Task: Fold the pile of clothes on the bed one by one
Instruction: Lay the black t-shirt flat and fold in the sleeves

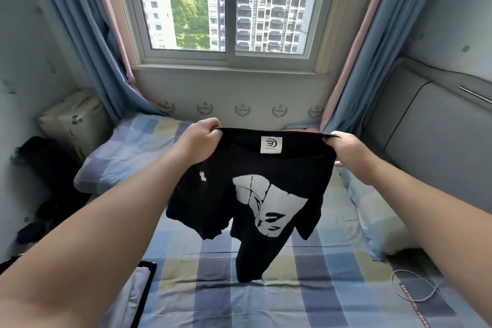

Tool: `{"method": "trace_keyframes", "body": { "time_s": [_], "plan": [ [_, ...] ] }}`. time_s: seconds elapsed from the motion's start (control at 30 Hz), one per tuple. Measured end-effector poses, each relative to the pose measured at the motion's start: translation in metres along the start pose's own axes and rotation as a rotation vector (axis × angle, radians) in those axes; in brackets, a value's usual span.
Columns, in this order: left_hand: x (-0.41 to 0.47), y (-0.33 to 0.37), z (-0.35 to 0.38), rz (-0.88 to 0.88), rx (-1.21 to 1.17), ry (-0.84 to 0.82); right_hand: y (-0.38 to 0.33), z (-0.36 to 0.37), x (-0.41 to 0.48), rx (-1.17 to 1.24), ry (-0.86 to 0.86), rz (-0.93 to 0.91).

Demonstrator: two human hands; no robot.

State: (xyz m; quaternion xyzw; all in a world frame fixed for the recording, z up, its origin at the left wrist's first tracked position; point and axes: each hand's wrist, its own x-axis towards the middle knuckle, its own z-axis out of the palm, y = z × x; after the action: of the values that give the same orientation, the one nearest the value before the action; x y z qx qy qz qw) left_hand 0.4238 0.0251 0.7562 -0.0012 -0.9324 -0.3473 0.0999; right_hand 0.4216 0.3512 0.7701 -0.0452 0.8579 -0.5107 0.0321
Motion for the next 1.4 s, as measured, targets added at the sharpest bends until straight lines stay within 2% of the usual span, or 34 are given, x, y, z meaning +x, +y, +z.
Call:
{"method": "trace_keyframes", "body": {
  "time_s": [0.2,0.4,0.5,0.67,0.8,0.97,1.17,1.3,1.4],
  "plan": [
    [-0.031,0.037,0.003,0.022,-0.134,-0.039,0.02,-0.05,-0.017,0.212,-0.056,0.069],
    [-0.063,0.068,0.004,-0.032,-0.104,-0.202,0.044,-0.106,-0.039,0.313,-0.454,0.086],
    [-0.076,0.071,0.015,-0.066,-0.083,-0.198,0.061,-0.122,-0.046,0.249,-0.518,0.107],
    [-0.078,0.063,0.039,-0.079,0.008,-0.14,0.092,-0.125,-0.044,0.017,-0.389,0.002],
    [-0.066,0.047,0.059,-0.078,0.009,-0.135,0.114,-0.115,-0.024,-0.054,-0.327,-0.014],
    [-0.027,-0.007,0.092,-0.121,0.136,-0.187,0.152,-0.076,0.03,-0.145,-0.358,0.101],
    [0.053,-0.094,0.165,-0.181,0.315,-0.289,0.212,-0.001,0.126,-0.348,-0.28,0.206],
    [0.125,-0.174,0.238,-0.256,0.41,-0.183,0.267,0.072,0.217,-0.33,-0.114,0.295],
    [0.184,-0.233,0.302,-0.433,0.288,-0.135,0.315,0.129,0.286,-0.206,-0.065,0.431]
  ]
}}
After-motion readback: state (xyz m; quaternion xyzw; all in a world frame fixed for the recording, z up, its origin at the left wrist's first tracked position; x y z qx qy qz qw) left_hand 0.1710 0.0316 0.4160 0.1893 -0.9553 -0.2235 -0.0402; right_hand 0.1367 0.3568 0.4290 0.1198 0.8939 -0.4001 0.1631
